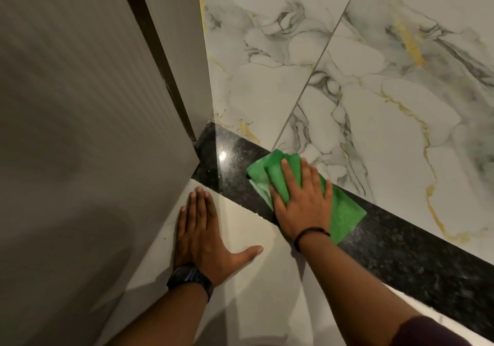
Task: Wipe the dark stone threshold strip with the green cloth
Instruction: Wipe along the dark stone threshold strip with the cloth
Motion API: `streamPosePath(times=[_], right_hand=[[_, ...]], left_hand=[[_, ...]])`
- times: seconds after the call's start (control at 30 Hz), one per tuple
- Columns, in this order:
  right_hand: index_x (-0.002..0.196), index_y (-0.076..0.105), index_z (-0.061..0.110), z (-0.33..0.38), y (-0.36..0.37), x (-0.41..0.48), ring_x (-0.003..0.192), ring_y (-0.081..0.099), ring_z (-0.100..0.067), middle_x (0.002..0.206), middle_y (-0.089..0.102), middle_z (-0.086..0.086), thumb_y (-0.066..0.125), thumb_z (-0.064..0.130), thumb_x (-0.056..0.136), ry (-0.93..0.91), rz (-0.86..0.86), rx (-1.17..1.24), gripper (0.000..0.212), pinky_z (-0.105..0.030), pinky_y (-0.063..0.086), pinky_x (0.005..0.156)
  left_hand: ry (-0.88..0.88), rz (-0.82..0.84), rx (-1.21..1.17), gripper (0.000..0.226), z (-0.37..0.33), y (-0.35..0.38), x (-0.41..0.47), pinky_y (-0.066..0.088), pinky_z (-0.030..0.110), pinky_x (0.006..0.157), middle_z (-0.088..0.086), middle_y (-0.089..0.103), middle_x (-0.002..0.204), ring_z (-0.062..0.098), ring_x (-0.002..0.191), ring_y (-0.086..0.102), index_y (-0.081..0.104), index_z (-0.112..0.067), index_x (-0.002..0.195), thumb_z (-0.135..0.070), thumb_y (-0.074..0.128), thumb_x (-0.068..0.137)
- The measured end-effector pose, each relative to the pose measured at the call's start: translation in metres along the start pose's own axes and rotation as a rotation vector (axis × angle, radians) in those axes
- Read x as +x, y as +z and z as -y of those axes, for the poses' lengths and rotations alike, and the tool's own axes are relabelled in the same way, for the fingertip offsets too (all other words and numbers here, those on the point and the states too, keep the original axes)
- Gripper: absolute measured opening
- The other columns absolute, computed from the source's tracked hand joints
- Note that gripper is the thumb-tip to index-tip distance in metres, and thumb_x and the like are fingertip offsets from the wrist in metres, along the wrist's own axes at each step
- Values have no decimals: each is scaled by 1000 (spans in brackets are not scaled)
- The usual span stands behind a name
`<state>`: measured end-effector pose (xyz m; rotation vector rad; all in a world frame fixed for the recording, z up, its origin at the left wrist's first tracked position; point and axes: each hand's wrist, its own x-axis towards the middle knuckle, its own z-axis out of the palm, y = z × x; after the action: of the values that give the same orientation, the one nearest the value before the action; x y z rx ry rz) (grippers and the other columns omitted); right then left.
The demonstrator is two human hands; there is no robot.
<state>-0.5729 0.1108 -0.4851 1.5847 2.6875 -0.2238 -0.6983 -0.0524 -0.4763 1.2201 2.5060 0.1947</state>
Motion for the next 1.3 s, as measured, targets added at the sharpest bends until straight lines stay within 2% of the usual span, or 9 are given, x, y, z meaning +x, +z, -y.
streamPosePath(times=[0.07,0.2,0.37,0.57,0.67,0.83,0.97,1.1,1.3], right_hand=[[148,13,38,16,-1,15,143,19,-29,157,23,-6,24,59,90,59,-3,8,63,-57,11,114],[149,7,38,52,4,10,145,9,-28,161,10,-4,32,52,90,-173,62,-18,66,-56,4,115],[148,18,40,22,1,-30,144,16,-23,159,20,0,39,51,89,-344,77,31,64,-54,10,115],[148,13,43,-89,-11,-62,144,17,-25,158,21,-4,19,66,91,-101,58,-57,62,-55,6,115],[149,9,42,-93,-15,-41,145,12,-26,159,17,-6,14,65,92,40,46,-49,62,-54,10,116],[150,9,39,-74,-10,-55,145,12,-26,160,15,-4,22,56,94,-198,86,-49,60,-53,9,116],[148,17,39,-119,-14,-97,143,20,-24,158,24,-2,30,56,92,-269,90,-13,60,-53,15,115],[148,19,40,-209,-20,-134,143,21,-26,157,25,-4,33,56,91,-150,85,-34,61,-53,16,114],[149,22,33,-293,-31,-122,141,23,-31,155,28,-13,26,54,93,309,-3,-54,59,-53,18,114]], left_hand=[[-3,-14,4,147,1,2,1,5,41,118,15,4,161,26,148,3,-2,-4,151,-102,32,47],[-4,-38,17,149,1,5,0,3,40,119,14,4,161,25,148,2,-4,-5,151,-101,35,45],[1,-62,43,149,2,7,0,9,45,120,18,9,161,28,148,5,-1,-4,151,-103,33,45],[30,-107,112,142,1,11,-2,12,49,118,21,15,159,33,146,12,5,-4,151,-100,33,51],[-61,-88,123,141,-10,9,-9,10,51,119,19,10,160,32,147,6,1,-7,152,-102,24,51],[-136,-8,68,144,-64,32,-54,4,52,118,20,9,160,33,147,3,4,-3,152,-104,20,49],[-87,-9,132,144,-97,53,-87,-3,51,118,18,0,161,32,147,-7,-9,-4,149,-104,16,49],[-29,6,97,144,-140,67,-103,-6,50,118,19,-3,160,33,147,-10,-9,-3,149,-104,18,50],[87,38,73,140,-206,94,-128,0,53,118,21,6,160,36,147,1,3,0,151,-100,25,56]])
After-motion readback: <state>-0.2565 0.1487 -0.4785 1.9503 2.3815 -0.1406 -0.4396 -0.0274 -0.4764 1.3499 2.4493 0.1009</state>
